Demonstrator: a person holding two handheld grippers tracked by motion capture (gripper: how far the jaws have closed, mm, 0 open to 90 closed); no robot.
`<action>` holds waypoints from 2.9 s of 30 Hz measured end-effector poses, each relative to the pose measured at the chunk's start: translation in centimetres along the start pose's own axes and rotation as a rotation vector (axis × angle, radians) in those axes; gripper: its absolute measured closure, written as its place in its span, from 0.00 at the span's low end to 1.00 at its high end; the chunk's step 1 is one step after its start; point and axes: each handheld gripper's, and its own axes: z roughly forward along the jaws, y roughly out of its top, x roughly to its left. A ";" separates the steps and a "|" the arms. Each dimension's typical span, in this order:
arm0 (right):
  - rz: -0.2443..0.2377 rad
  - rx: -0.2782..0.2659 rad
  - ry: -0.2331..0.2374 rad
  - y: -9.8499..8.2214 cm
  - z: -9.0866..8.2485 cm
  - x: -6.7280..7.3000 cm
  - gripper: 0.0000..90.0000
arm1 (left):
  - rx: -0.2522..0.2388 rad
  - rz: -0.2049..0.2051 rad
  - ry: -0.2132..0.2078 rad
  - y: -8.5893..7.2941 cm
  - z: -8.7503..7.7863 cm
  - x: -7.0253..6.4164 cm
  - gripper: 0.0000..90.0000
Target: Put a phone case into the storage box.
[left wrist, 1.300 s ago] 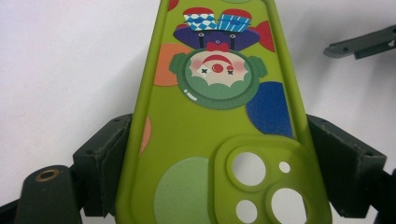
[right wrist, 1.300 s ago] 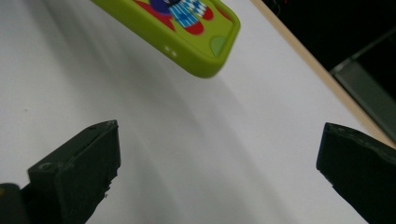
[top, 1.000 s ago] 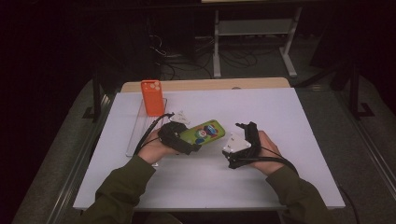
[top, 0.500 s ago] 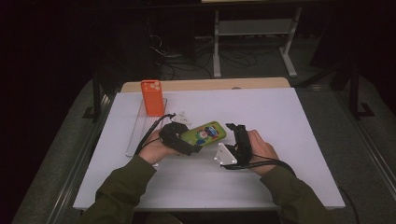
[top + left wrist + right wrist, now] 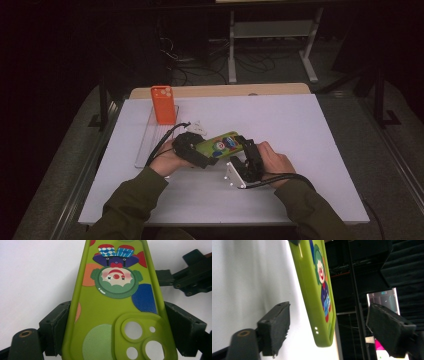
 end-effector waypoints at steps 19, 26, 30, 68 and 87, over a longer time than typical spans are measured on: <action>-0.128 -0.011 -0.005 0.5 0.3 1.3 0.65 | -0.008 0.018 -0.034 0.2 0.2 -0.6 0.17; -0.135 -0.016 -0.007 0.5 0.3 1.4 0.74 | -0.017 0.004 -0.038 0.2 0.4 -0.7 0.17; -0.141 -0.012 -0.010 0.6 0.3 1.5 0.80 | -0.016 0.005 -0.042 0.2 0.4 -0.7 0.17; 0.493 0.074 0.165 -1.9 0.8 -2.4 0.84 | -0.275 -0.051 0.035 0.1 -3.4 1.5 0.00; 1.027 0.041 0.355 -3.1 1.3 -4.1 0.84 | -0.342 -0.146 0.078 0.9 -2.5 1.7 0.00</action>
